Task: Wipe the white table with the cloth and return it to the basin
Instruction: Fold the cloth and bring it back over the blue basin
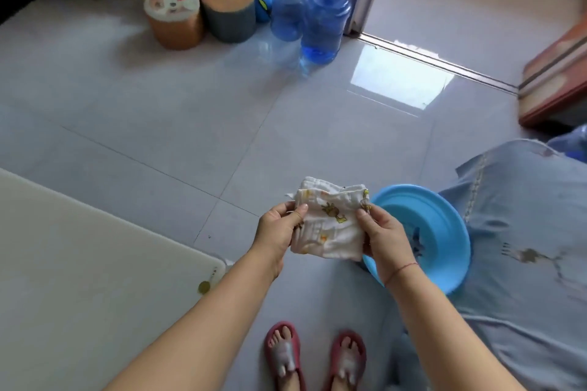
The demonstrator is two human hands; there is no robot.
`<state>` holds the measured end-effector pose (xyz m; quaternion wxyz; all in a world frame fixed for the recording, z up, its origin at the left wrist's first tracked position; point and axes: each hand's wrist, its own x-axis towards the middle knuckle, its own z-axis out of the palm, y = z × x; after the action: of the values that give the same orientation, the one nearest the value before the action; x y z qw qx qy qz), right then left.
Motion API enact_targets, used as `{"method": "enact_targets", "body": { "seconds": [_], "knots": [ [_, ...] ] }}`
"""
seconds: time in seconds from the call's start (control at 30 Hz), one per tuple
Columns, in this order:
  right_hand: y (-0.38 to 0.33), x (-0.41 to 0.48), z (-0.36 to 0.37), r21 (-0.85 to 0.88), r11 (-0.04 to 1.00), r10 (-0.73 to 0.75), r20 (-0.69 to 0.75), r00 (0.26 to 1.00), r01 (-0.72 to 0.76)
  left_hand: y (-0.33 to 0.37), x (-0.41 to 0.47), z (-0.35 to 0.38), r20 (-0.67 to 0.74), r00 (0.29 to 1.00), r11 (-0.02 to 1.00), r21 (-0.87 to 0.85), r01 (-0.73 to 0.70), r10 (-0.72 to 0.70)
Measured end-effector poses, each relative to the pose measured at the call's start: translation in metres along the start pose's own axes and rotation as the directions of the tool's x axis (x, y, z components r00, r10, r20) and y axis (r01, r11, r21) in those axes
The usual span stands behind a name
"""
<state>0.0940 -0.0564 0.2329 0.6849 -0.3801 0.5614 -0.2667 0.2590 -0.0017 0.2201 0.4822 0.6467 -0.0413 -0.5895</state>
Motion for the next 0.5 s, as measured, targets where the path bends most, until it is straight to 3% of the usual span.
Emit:
{"method": "enact_targets", "body": {
  "seconds": [0.23,0.5],
  "knots": [
    [0.068,0.002,-0.13,-0.028,0.994,0.096,-0.274,0.957,-0.108,-0.083,0.029,0.098,0.136,0.981,0.945,0.314,0.091,-0.14],
    [0.167,0.01,-0.231,-0.043,0.977,0.18,-0.354,0.918,-0.208,-0.199,0.06,0.165,0.14,0.98,0.759,0.651,0.015,-0.139]
  ]
}}
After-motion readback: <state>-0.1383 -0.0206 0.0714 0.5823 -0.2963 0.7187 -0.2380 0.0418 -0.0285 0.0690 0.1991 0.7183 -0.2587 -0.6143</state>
